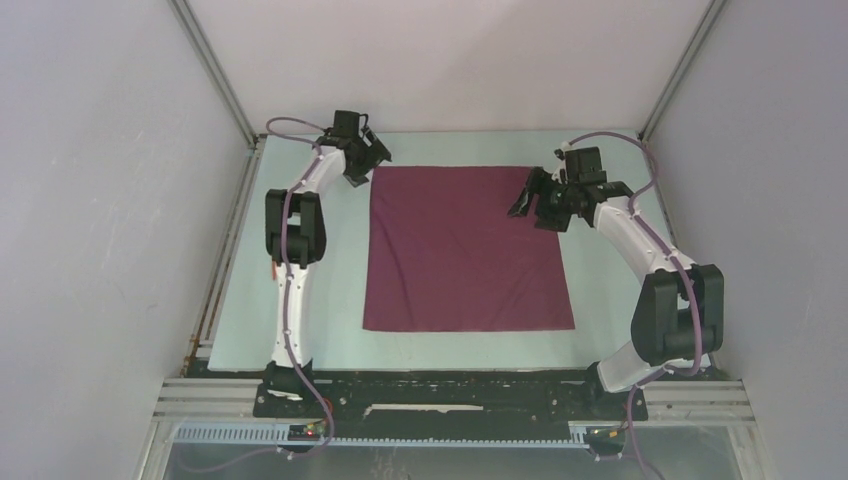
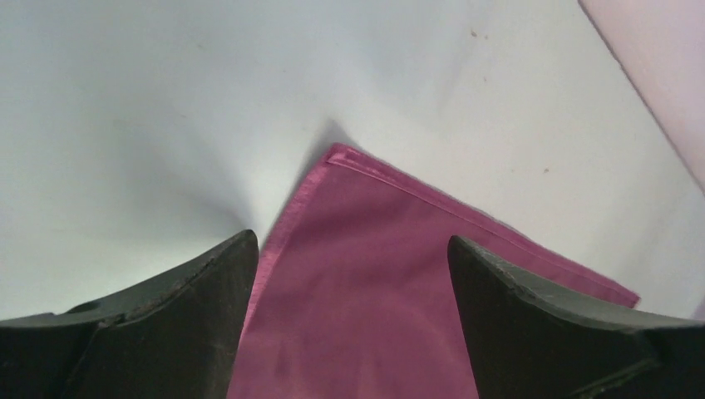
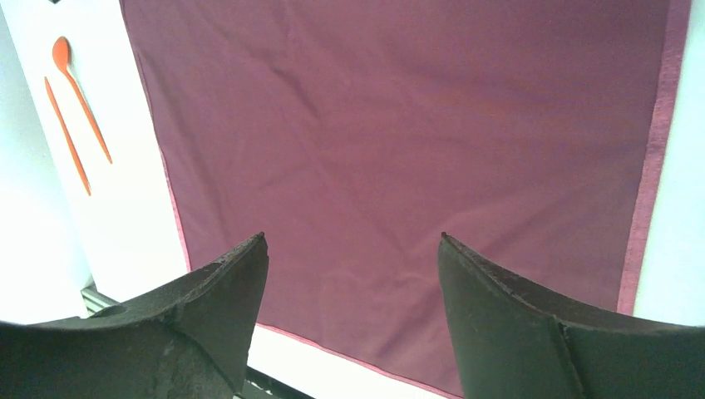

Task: Fold the napkin into a case and place the utensils inside
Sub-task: Flatten out the crumpled napkin at the center of the board, then pick up the flattened napkin from the center of the board.

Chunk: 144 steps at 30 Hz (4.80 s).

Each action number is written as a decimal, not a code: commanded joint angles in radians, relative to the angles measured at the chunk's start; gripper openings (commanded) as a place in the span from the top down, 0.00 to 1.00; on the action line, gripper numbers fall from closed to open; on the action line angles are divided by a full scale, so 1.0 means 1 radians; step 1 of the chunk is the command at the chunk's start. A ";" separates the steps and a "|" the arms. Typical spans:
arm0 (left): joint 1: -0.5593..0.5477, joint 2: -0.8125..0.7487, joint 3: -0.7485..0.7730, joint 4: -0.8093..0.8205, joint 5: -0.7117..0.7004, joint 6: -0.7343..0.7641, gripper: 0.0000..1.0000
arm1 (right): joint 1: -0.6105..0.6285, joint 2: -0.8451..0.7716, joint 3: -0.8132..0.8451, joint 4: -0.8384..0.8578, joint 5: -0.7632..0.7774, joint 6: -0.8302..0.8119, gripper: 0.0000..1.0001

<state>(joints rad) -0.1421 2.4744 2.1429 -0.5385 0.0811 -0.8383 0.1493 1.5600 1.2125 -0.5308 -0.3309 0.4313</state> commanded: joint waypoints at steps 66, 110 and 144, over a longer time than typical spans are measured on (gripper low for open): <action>-0.240 -1.781 -1.644 0.043 0.052 0.005 0.11 | -0.236 -0.002 -0.518 -0.245 0.241 0.245 0.66; -0.240 -1.735 -1.671 0.054 0.067 0.011 0.11 | -0.221 0.040 -0.430 -0.311 0.436 0.234 0.44; -0.400 -1.207 -1.434 -0.383 -0.245 -0.545 0.11 | -0.100 -0.021 -0.452 -0.250 0.428 0.282 1.00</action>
<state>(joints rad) -0.5091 1.1675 0.6071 -0.7826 -0.0994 -1.2675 0.0422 1.5360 0.7860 -0.8848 -0.0223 0.6876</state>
